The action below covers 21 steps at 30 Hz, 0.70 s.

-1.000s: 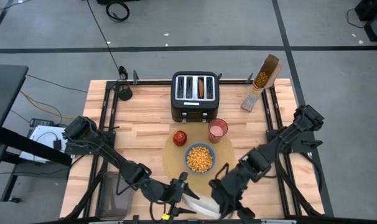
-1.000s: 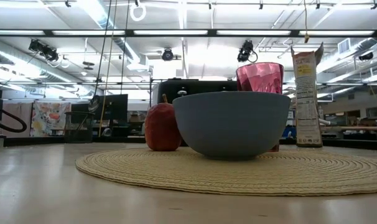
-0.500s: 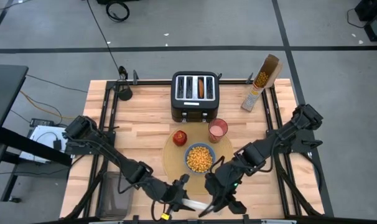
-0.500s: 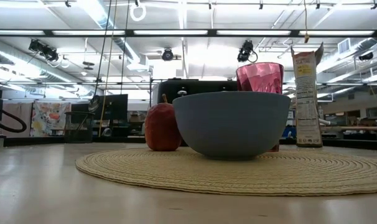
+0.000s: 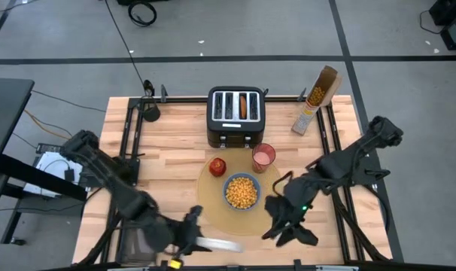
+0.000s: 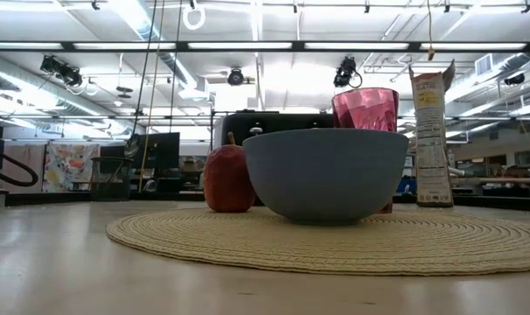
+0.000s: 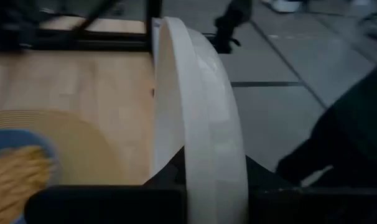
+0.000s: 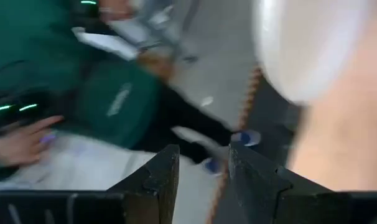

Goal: Arrange a breakfast setting
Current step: Put the white plate on the yellow tablemat

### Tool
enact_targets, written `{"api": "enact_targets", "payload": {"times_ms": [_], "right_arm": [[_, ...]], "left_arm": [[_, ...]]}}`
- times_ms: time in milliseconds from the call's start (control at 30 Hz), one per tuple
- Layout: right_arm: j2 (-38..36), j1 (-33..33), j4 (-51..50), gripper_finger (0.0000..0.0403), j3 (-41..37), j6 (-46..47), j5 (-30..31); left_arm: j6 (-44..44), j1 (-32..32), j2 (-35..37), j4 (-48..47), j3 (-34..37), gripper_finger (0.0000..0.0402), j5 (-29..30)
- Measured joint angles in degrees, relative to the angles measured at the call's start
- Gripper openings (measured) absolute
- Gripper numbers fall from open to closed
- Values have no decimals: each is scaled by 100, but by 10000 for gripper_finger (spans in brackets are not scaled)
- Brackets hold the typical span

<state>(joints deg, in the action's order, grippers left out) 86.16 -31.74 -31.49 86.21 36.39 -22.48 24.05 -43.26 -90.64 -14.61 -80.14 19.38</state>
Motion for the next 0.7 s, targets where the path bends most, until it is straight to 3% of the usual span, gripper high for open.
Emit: {"api": "enact_targets", "payload": {"times_ms": [167,300,467,700], "right_arm": [[-338,-252,-633,144,0,-47,1325],[-394,-397,-971,144,-2,-42,1949],[-329,-496,-1125,144,-2,-31,2185],[-192,-499,-1227,144,-4,118,2248]], "left_arm": [[95,-429,-238,-1965,-1334,42,898],[333,-529,-699,-2873,-1544,44,1162],[686,-522,-1393,-3431,-1396,46,1424],[287,-452,-2381,-3605,-1397,47,1792]]}}
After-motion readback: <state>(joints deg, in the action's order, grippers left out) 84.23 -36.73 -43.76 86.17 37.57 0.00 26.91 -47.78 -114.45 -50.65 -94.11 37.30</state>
